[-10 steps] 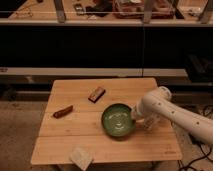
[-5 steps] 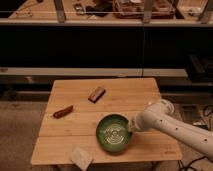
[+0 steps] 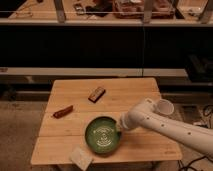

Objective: Drag the ceramic bowl in a circle

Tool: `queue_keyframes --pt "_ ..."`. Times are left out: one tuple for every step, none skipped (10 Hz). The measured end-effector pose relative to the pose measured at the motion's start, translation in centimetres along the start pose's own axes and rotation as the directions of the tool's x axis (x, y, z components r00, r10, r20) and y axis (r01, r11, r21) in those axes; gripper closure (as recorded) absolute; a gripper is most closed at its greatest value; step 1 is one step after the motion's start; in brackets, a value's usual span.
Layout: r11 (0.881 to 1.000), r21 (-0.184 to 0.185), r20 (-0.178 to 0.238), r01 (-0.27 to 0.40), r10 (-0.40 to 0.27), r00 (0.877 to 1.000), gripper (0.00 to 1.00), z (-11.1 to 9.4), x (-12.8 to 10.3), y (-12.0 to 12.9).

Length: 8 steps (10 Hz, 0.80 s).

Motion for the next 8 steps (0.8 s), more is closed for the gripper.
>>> queue_keyframes --pt "1.000 0.009 0.000 0.026 -0.026 1.000 1.00 0.4 1.0 -0.9" --pt "0.998 0.019 0.001 0.056 -0.056 0.998 1.00 0.9 2.2 -1.8" --pt "0.996 0.029 -0.002 0.086 -0.086 0.996 1.00 1.2 3.6 -2.8" --pt "0.993 0.038 -0.004 0.113 -0.113 0.994 1.00 1.5 4.9 -3.7" --pt "0.991 0.040 -0.011 0.128 -0.128 0.992 1.00 1.4 6.3 -4.0" --pt "0.990 0.033 -0.023 0.134 -0.134 0.991 1.00 0.9 7.7 -3.7" --pt "0.991 0.022 -0.035 0.129 -0.129 0.991 1.00 0.2 8.9 -3.0" --pt "0.994 0.007 -0.045 0.111 -0.111 0.993 1.00 -0.4 9.8 -1.7"
